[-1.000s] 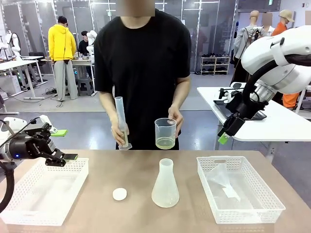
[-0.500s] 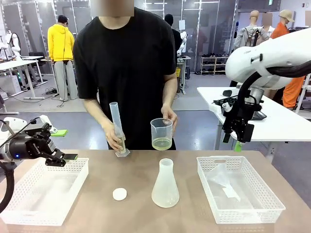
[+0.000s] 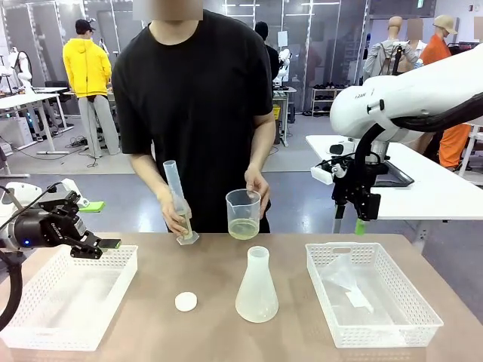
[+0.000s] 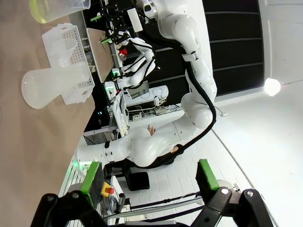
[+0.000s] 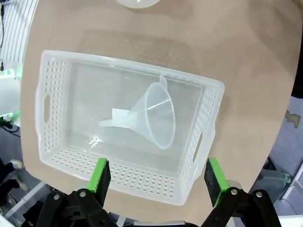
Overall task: Prepare the solutions needed for the experiment.
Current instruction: Pick up the Plastic Funnel and insert it into the Big flask.
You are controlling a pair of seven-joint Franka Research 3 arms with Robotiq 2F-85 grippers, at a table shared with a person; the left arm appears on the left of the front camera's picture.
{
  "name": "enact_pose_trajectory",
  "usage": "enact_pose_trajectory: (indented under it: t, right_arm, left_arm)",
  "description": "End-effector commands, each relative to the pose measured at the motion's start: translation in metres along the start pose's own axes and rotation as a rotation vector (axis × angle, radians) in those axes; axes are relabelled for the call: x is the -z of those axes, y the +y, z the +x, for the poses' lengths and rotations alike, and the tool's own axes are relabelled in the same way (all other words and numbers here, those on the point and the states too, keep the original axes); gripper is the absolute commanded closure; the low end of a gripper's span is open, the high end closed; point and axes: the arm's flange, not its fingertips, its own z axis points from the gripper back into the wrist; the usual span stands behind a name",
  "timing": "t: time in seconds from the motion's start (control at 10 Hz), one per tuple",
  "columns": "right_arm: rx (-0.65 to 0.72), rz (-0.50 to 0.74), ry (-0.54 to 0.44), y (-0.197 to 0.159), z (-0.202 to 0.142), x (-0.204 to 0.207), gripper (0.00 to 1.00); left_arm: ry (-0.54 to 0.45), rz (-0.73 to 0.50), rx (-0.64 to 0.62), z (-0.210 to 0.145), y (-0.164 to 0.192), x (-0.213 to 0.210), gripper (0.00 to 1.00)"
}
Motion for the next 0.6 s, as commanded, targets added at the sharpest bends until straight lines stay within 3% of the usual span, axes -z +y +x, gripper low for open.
enact_pose_trajectory:
  t: [0.0, 0.1, 0.2, 0.5]
  right_arm:
    - [-0.027, 0.034, -0.005, 0.006, -0.001, 0.0, 0.0]
    - [0.0, 0.0, 0.0, 0.0, 0.0, 0.0, 0.0]
    - [-0.003, 0.074, 0.008, -0.003, 0.004, 0.01, 0.0]
    - [-0.022, 0.131, 0.032, -0.004, 0.007, 0.033, 0.0]
  left_arm:
    - [-0.004, -0.015, 0.003, 0.001, -0.002, 0.001, 0.0]
    - [-0.004, -0.015, 0.003, 0.001, -0.002, 0.001, 0.0]
    - [-0.004, -0.015, 0.003, 0.001, -0.002, 0.001, 0.0]
    - [-0.004, -0.015, 0.003, 0.001, -0.002, 0.001, 0.0]
